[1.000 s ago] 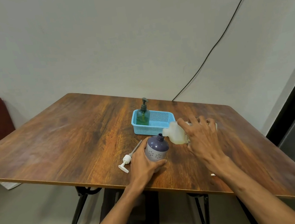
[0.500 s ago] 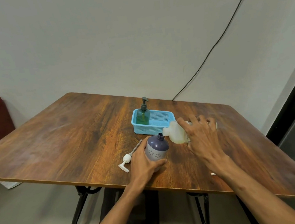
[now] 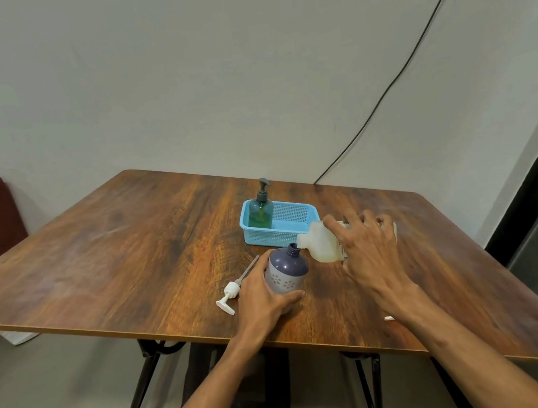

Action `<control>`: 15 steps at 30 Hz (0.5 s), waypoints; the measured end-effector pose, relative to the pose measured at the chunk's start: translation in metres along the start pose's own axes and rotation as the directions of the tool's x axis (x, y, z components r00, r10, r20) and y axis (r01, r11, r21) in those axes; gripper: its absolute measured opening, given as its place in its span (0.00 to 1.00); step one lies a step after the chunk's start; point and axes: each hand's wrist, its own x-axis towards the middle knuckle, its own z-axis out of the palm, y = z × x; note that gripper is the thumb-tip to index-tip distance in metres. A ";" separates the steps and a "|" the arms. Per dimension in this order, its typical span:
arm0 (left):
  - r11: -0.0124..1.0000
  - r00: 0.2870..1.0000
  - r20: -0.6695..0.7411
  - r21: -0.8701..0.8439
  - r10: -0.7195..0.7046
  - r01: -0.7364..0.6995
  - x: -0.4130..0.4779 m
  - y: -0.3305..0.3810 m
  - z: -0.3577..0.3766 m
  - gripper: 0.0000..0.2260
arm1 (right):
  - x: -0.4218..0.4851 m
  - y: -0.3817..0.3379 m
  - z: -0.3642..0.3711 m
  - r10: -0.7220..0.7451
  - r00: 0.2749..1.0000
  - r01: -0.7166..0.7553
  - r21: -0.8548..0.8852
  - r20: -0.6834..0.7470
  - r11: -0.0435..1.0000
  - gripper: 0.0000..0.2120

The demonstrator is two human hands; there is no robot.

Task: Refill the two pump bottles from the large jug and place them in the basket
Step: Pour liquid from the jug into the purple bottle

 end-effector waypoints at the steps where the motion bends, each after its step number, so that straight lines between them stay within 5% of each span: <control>1: 1.000 1.000 0.000 0.000 0.001 -0.001 0.000 0.000 0.000 0.42 | 0.000 0.000 0.000 0.001 1.000 -0.001 -0.001 0.001 1.000 0.43; 15: 1.000 1.000 -0.003 0.004 0.006 -0.006 0.000 0.000 0.000 0.41 | 0.000 -0.001 0.002 0.009 1.000 -0.009 0.007 0.027 1.000 0.44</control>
